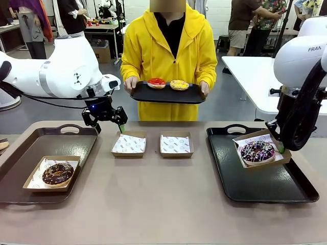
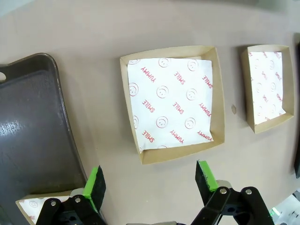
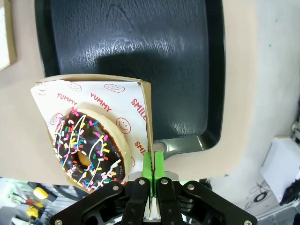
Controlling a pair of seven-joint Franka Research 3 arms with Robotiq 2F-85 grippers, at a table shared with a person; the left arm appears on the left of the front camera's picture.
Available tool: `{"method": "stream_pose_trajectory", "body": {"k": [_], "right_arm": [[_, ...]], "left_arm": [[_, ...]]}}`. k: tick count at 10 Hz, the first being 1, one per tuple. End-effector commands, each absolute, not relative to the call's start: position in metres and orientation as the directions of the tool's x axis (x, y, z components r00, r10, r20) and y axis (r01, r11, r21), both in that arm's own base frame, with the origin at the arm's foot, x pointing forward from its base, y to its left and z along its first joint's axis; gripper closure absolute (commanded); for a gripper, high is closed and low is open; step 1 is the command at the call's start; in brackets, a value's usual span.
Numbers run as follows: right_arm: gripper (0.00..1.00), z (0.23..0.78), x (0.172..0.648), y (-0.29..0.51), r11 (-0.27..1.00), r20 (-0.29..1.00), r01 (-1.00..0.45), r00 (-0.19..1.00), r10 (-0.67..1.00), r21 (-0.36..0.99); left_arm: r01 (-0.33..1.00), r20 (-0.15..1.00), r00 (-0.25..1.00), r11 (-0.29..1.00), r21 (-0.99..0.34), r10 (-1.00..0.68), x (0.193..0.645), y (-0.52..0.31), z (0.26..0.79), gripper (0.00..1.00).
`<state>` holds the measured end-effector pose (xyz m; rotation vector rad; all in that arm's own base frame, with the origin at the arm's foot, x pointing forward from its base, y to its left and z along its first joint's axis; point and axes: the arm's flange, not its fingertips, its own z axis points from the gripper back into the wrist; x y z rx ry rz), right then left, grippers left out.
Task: Individually package the donuts and arrange them on the tray.
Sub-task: Place the picked Paper togo box on the Handle tray while simultaneously picking up another Paper togo box from the table with the other hand.
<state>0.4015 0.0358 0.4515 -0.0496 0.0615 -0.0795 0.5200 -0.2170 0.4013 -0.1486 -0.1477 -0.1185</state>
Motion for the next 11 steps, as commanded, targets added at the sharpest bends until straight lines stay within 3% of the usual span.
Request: {"method": "stream_pose_trajectory", "body": {"k": [1,11], "right_arm": [[0.98,0.43,0.396,0.041,0.992,-0.023,0.057,0.998,-0.06,-0.111],[0.98,0.372,0.404,0.062,0.992,-0.032,0.109,0.993,-0.111,-0.062]], "left_arm": [[0.086,0.15,0.987,0.987,-0.134,-0.065,0.537,-0.217,0.393,0.0],[0.011,0.11,0.994,0.998,-0.057,-0.005,0.588,-0.223,0.351,0.0]]}}
